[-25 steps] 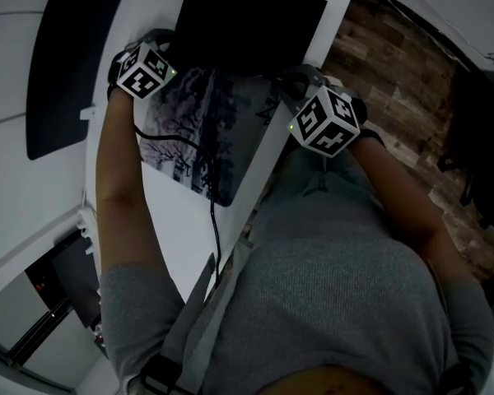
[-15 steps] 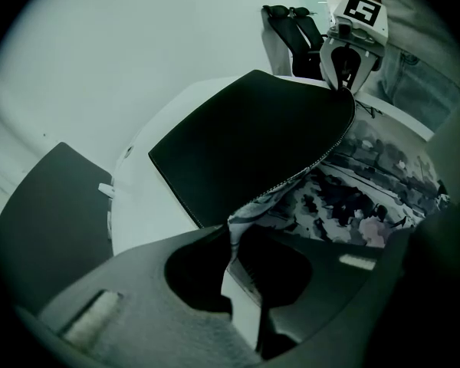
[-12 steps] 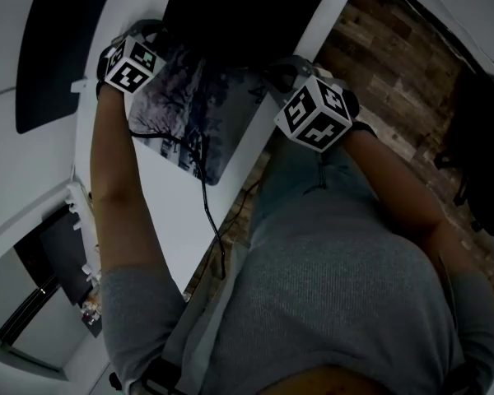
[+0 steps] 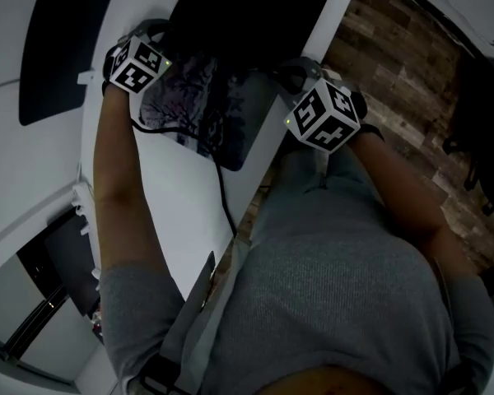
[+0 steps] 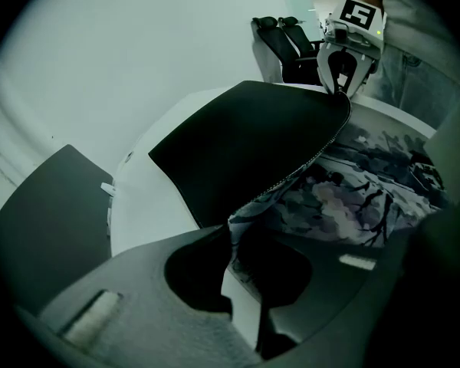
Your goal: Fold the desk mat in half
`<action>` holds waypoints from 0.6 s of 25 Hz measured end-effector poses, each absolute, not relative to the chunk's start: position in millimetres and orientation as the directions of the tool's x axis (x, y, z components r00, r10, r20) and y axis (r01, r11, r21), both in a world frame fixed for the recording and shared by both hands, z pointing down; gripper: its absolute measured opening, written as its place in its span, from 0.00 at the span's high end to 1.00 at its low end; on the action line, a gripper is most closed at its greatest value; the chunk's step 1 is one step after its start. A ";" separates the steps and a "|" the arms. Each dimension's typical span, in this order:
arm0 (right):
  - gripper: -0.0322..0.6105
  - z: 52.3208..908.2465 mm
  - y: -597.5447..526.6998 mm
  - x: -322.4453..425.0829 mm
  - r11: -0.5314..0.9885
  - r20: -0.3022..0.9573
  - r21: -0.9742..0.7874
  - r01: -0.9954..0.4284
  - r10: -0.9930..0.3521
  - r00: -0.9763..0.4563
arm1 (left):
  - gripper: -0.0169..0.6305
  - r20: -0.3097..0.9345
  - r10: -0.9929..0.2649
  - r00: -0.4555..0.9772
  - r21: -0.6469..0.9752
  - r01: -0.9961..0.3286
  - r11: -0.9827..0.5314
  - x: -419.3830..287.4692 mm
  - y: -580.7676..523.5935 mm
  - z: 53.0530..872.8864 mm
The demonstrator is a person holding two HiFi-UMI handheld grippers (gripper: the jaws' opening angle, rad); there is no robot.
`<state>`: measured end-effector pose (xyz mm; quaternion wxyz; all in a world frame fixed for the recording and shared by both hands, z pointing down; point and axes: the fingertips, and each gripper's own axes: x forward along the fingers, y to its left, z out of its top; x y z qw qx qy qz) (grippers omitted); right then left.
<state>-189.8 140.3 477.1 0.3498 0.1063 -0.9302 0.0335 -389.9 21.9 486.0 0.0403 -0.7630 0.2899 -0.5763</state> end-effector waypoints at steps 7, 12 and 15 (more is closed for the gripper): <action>0.91 477.4 175.5 -204.1 0.974 0.660 0.013 -0.227 -0.178 -0.730 | 0.92 0.855 -0.486 0.180 -0.396 -0.379 -0.836 -403.1 56.7 484.7; 0.91 477.3 199.9 -210.2 0.978 0.665 0.004 -0.207 -0.157 -0.730 | 0.92 0.861 -0.479 0.172 -0.394 -0.369 -0.842 -409.7 81.5 485.3; 0.91 477.7 212.7 -215.1 0.981 0.665 0.006 -0.194 -0.149 -0.732 | 0.92 0.861 -0.481 0.168 -0.396 -0.372 -0.839 -415.7 95.5 486.1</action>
